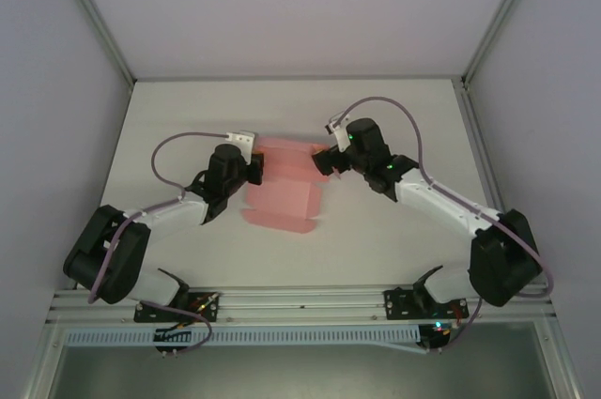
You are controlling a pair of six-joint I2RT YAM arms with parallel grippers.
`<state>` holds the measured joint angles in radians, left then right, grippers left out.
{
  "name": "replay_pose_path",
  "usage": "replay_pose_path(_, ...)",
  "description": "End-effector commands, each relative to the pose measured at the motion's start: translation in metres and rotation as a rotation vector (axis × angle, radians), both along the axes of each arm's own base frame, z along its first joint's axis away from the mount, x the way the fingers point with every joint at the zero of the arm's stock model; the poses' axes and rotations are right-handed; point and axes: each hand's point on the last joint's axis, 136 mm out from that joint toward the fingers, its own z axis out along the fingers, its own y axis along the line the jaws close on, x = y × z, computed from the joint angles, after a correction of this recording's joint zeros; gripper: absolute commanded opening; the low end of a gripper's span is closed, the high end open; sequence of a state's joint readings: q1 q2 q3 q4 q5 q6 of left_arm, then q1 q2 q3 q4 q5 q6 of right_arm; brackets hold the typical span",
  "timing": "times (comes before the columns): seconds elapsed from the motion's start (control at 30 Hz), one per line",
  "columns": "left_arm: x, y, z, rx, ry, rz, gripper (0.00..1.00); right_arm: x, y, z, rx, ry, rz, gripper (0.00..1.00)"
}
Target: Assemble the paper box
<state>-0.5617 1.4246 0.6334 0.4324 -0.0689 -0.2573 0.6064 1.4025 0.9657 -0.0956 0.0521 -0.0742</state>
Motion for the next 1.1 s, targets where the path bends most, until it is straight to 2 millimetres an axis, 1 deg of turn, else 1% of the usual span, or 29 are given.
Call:
replay_pose_path(0.0,0.006,-0.010,0.017,-0.068,-0.017,-0.015,0.00,0.011,0.024,0.017,0.135,-0.024,0.045,0.99)
replay_pose_path(0.1,0.007,-0.014,0.016,-0.088,-0.008,-0.026,0.00,0.022,0.030,0.032,0.277,-0.097,-0.003,1.00)
replay_pose_path(0.2,0.006,-0.018,0.014,-0.111,0.002,-0.036,0.00,0.029,0.024,0.049,0.445,-0.181,-0.087,1.00)
replay_pose_path(0.27,0.007,-0.018,0.013,-0.119,0.008,-0.034,0.00,0.030,0.018,0.053,0.523,-0.198,-0.139,1.00)
replay_pose_path(0.33,0.007,-0.019,0.014,-0.125,0.010,-0.031,0.00,0.030,0.017,0.053,0.575,-0.185,-0.159,1.00)
replay_pose_path(0.37,0.007,-0.019,0.014,-0.127,0.011,-0.030,0.00,0.027,0.017,0.051,0.576,-0.173,-0.153,1.00)
replay_pose_path(0.43,0.008,-0.018,0.016,-0.130,0.007,-0.024,0.00,0.024,0.012,0.046,0.572,-0.147,-0.179,1.00)
replay_pose_path(0.57,0.011,-0.013,0.022,-0.136,-0.009,0.007,0.00,0.013,-0.005,0.032,0.523,-0.090,-0.242,1.00)
replay_pose_path(0.7,0.019,-0.005,0.033,-0.161,-0.027,0.043,0.00,-0.008,-0.024,0.019,0.471,-0.031,-0.291,1.00)
replay_pose_path(0.87,0.027,-0.002,0.045,-0.165,-0.048,0.056,0.00,-0.030,-0.044,0.004,0.424,0.031,-0.338,1.00)
replay_pose_path(0.97,0.031,0.003,0.052,-0.162,-0.059,0.070,0.00,-0.038,-0.055,-0.007,0.379,0.066,-0.374,1.00)
replay_pose_path(1.07,0.032,0.006,0.058,-0.166,-0.072,0.076,0.00,-0.042,-0.064,-0.018,0.338,0.095,-0.416,1.00)
